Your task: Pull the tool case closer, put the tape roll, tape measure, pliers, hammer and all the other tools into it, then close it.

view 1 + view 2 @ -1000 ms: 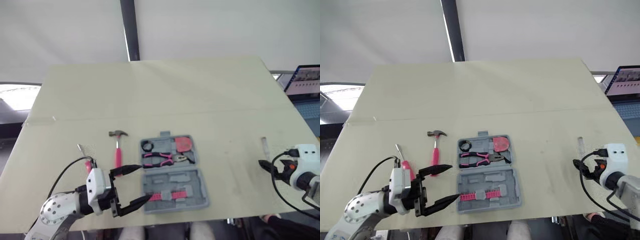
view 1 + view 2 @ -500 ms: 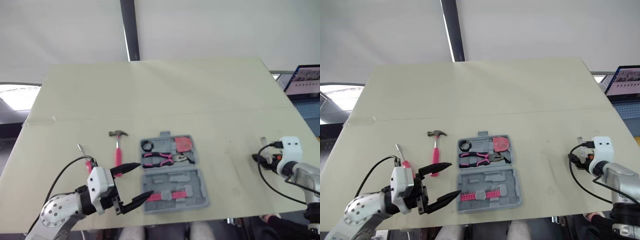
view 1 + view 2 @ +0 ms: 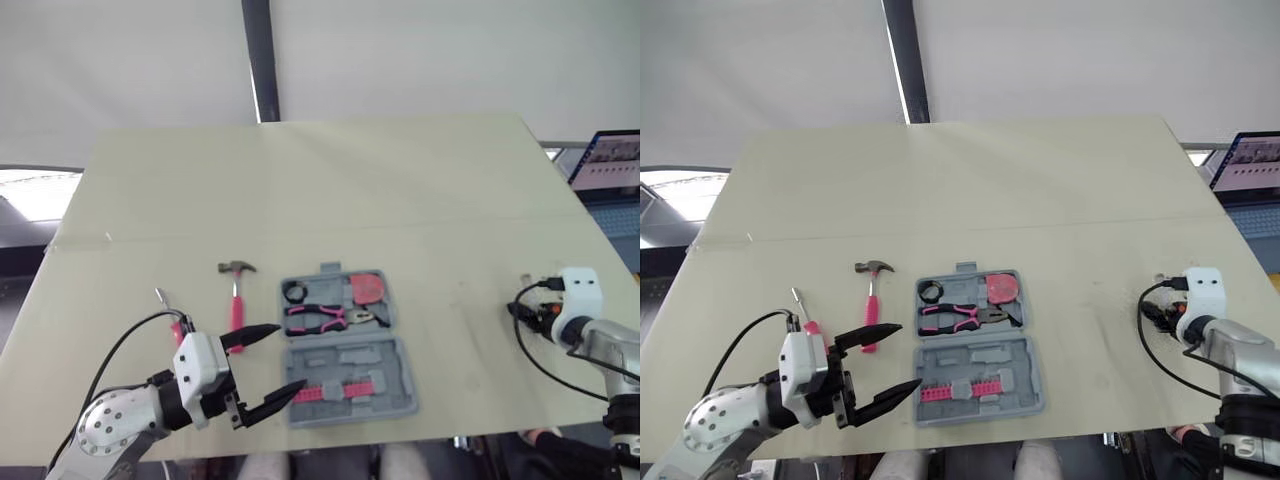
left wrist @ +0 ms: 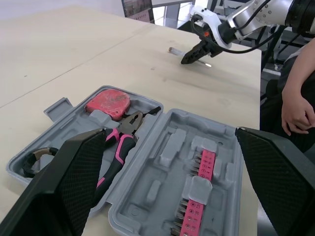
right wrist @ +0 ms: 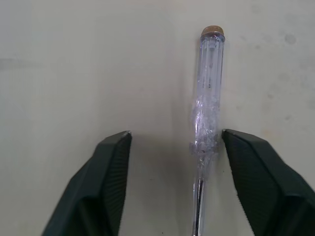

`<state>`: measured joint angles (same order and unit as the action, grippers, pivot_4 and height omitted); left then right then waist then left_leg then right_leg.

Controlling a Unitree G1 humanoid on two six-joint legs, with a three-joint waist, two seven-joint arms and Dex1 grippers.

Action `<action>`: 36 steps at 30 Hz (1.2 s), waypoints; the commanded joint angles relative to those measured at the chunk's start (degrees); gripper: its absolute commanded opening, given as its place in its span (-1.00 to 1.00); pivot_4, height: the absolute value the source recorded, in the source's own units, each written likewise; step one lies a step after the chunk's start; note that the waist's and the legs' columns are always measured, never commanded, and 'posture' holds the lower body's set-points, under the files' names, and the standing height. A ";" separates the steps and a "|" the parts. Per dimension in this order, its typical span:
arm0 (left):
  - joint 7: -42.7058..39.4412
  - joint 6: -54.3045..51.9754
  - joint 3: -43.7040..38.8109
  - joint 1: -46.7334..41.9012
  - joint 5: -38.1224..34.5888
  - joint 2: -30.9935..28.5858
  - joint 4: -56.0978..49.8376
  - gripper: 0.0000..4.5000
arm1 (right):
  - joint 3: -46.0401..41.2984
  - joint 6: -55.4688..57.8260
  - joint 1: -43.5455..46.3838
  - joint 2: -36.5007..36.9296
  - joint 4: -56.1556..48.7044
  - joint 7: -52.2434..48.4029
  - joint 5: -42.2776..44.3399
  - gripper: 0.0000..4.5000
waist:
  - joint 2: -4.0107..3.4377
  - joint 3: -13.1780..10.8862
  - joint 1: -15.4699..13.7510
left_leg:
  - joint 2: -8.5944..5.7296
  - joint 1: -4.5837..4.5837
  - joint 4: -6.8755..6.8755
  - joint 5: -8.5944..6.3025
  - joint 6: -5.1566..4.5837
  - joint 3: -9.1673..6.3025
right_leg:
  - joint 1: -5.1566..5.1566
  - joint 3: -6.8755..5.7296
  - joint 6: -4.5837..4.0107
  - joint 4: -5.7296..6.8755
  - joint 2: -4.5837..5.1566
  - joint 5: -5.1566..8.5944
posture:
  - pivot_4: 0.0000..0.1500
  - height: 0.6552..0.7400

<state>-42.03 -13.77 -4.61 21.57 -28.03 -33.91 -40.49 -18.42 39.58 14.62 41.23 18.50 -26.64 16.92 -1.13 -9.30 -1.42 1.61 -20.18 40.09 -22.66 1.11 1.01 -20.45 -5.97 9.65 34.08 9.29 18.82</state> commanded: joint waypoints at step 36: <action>-5.24 8.69 -17.52 23.27 -2.21 5.39 1.50 1.00 | 50.00 39.52 36.05 11.45 -50.52 -27.43 13.66 -0.99 | 0.21 -0.25 0.33 | 0.03 -0.21 -0.06 0.00 0.02 -0.13 | -0.19 -0.11 -0.01 -0.18 -0.01 0.00 | 1.00 0.91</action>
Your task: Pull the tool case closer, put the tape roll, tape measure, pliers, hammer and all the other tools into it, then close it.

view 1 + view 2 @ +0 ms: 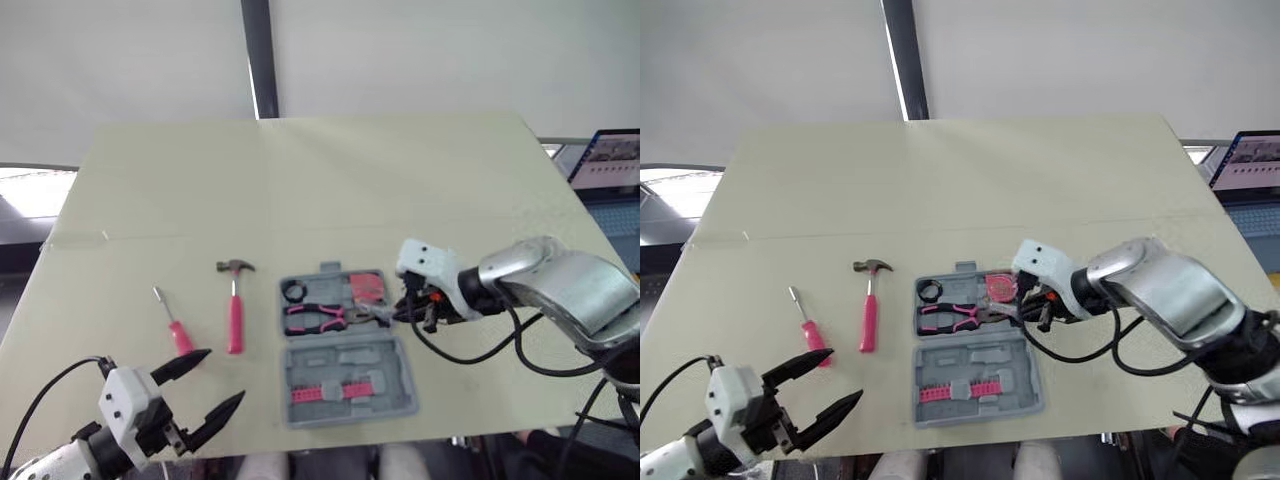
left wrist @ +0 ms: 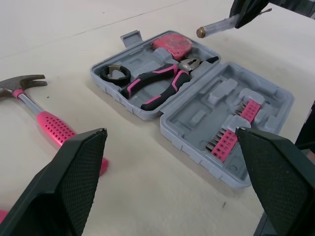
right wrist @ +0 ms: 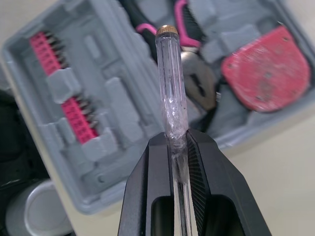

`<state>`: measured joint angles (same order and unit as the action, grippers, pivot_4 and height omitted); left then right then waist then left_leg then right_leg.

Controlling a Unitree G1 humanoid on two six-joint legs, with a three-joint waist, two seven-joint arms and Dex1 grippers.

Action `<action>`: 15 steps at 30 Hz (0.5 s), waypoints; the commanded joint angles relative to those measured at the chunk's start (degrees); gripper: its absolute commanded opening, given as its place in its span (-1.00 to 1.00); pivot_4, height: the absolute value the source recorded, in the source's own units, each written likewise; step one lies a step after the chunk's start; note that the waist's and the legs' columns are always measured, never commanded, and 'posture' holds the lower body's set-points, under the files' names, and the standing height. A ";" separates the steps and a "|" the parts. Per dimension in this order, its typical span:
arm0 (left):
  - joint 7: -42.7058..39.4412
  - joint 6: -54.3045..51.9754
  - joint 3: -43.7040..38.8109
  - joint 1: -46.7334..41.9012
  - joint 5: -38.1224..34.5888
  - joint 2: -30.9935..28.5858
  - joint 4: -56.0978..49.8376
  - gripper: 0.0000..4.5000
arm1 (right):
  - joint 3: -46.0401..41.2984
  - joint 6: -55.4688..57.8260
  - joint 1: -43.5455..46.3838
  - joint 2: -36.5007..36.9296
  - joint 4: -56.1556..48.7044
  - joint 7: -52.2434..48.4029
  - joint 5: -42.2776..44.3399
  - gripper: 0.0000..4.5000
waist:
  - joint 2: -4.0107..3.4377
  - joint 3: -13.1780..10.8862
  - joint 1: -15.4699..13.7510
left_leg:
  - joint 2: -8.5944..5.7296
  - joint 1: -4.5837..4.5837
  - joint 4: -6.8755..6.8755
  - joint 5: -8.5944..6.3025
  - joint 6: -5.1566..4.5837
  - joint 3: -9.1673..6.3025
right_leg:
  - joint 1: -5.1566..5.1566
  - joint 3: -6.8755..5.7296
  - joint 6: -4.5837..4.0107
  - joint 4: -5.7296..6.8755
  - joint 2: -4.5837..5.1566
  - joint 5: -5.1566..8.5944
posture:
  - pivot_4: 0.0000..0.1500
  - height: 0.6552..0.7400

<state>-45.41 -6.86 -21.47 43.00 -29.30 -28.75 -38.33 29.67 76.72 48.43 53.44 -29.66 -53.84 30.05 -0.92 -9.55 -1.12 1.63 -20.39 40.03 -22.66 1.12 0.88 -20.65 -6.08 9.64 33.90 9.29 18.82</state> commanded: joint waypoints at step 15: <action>-5.00 5.43 -1.62 5.04 -0.08 1.06 2.43 1.00 | 16.68 10.87 10.79 -13.71 0.60 8.01 -0.85 -0.99 | 0.00 0.00 0.94 | 0.00 -0.04 0.00 -0.01 0.01 -0.01 | -0.08 0.00 -0.02 0.10 0.00 0.01 | 1.00 0.91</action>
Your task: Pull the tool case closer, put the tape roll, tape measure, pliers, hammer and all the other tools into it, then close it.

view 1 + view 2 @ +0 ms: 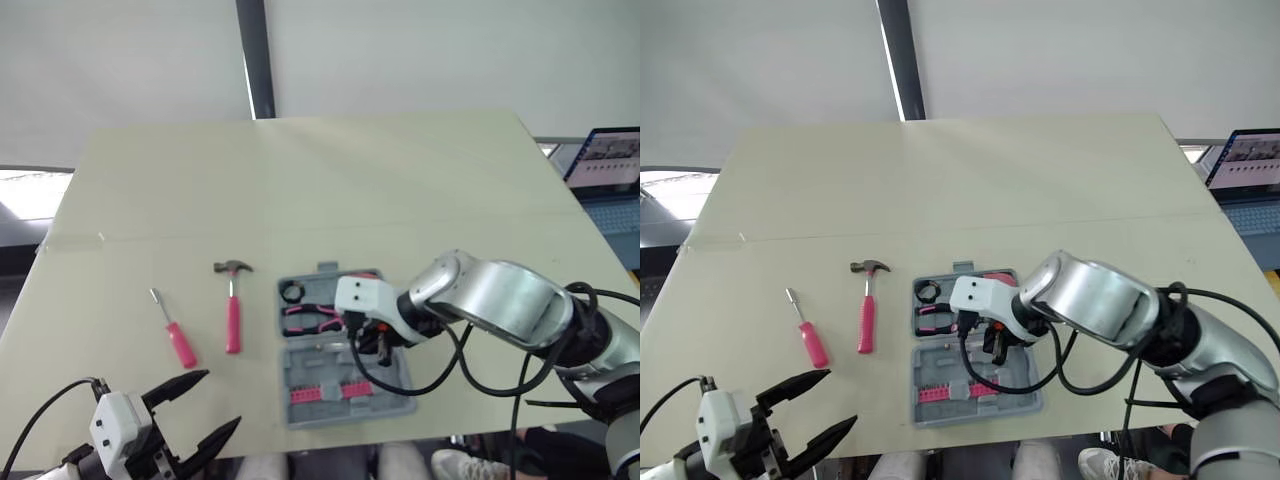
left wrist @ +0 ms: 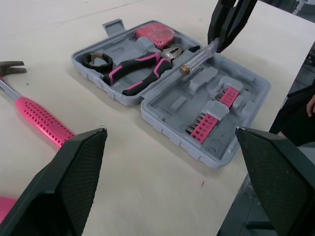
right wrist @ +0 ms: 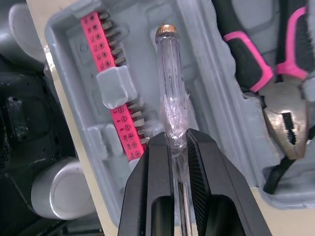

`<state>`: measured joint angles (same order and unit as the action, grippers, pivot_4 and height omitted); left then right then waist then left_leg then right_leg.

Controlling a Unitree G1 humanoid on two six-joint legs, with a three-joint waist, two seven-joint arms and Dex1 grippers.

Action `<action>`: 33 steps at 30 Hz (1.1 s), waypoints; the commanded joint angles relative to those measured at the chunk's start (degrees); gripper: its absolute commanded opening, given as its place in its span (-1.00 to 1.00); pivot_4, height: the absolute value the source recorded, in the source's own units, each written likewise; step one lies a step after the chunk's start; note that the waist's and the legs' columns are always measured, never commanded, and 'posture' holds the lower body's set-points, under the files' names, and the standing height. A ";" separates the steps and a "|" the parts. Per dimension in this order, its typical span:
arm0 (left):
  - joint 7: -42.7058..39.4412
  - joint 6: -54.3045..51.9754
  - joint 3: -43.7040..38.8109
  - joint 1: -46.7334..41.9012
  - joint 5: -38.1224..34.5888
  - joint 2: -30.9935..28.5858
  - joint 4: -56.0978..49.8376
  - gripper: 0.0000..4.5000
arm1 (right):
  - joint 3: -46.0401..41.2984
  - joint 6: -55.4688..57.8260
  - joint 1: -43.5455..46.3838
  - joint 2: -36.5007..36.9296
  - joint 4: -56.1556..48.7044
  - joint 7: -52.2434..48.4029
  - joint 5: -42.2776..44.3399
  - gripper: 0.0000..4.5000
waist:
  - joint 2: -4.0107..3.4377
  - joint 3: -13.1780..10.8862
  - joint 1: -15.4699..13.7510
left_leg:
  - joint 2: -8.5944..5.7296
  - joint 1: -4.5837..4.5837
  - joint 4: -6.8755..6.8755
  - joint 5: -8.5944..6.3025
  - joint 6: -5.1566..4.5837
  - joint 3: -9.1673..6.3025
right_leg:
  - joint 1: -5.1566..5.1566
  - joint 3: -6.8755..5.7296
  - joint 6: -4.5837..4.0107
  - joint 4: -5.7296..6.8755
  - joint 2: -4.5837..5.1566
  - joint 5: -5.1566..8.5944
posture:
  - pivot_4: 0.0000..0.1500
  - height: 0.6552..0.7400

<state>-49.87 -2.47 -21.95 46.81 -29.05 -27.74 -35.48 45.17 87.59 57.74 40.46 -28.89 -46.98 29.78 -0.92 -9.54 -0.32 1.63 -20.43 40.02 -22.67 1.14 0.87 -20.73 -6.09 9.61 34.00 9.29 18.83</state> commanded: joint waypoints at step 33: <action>-1.39 4.14 2.39 2.51 2.46 0.82 -0.01 1.00 | 10.50 -4.27 6.97 -14.48 9.86 3.97 -4.17 -0.99 | 0.01 0.01 2.14 | 0.01 -0.55 0.03 0.00 0.03 0.17 | -0.88 -0.07 -0.05 0.45 0.03 0.00 | 1.00 0.91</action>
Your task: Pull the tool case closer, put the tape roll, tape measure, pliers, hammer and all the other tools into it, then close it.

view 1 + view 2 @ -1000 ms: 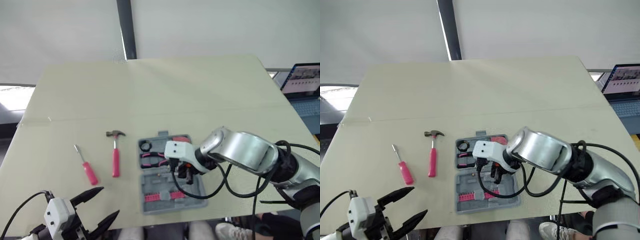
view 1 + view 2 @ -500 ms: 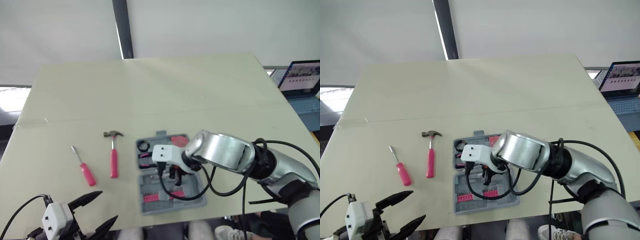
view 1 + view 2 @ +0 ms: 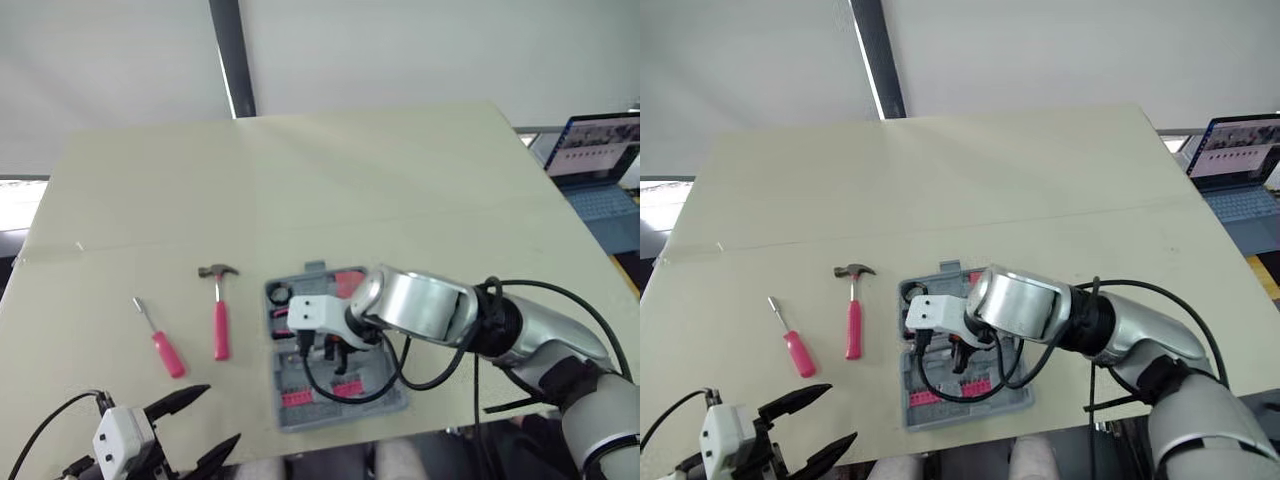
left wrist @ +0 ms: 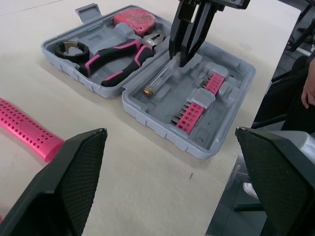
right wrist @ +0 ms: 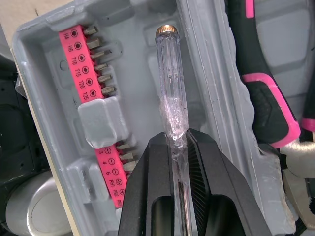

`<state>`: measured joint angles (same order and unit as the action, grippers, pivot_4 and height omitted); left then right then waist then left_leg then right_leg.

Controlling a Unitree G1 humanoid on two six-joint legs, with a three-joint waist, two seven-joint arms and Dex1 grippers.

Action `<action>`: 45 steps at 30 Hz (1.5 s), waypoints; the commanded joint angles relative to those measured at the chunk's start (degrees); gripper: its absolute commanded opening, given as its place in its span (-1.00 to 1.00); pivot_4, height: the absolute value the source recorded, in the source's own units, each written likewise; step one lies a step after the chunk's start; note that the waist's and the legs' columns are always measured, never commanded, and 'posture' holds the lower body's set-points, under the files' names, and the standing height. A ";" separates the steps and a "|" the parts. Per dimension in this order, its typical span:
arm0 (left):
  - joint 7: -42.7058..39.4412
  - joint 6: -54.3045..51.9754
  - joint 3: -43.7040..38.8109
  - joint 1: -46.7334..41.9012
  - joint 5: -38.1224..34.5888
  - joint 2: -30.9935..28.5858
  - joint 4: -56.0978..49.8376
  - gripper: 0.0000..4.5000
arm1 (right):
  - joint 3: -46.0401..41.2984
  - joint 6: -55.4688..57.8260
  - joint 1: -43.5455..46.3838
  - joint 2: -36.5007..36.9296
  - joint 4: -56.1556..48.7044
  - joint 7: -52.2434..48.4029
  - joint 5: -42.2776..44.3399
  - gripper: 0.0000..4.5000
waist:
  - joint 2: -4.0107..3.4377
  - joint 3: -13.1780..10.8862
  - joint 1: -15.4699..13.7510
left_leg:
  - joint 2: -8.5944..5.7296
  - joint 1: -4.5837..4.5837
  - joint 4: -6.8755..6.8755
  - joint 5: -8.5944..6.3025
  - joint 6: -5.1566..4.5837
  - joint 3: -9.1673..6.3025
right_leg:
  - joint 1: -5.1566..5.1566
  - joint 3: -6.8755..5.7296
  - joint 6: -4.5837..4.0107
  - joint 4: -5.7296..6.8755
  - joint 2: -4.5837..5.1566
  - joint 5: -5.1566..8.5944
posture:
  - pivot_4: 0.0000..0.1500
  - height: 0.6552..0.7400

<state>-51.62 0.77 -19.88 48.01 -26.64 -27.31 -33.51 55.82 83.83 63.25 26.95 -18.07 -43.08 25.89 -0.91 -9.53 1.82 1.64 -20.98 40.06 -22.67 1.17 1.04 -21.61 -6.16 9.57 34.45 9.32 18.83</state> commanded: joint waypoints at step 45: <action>3.31 1.72 4.04 -0.53 0.83 0.74 -2.43 1.00 | -17.72 -15.96 -13.47 9.23 -9.69 -3.27 1.02 0.22 | 0.34 0.20 -0.38 | -0.01 -0.04 0.04 0.00 0.00 -0.03 | 0.02 -0.06 -0.01 0.05 0.04 -0.01 | 1.00 0.91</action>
<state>-48.58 2.35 -16.15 47.60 -25.52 -26.48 -34.25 42.74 74.41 53.33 34.99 -25.04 -45.02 26.11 -0.56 -9.34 1.44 1.64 -21.02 40.10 -22.68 1.16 1.01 -21.58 -6.22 9.55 34.47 9.36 18.82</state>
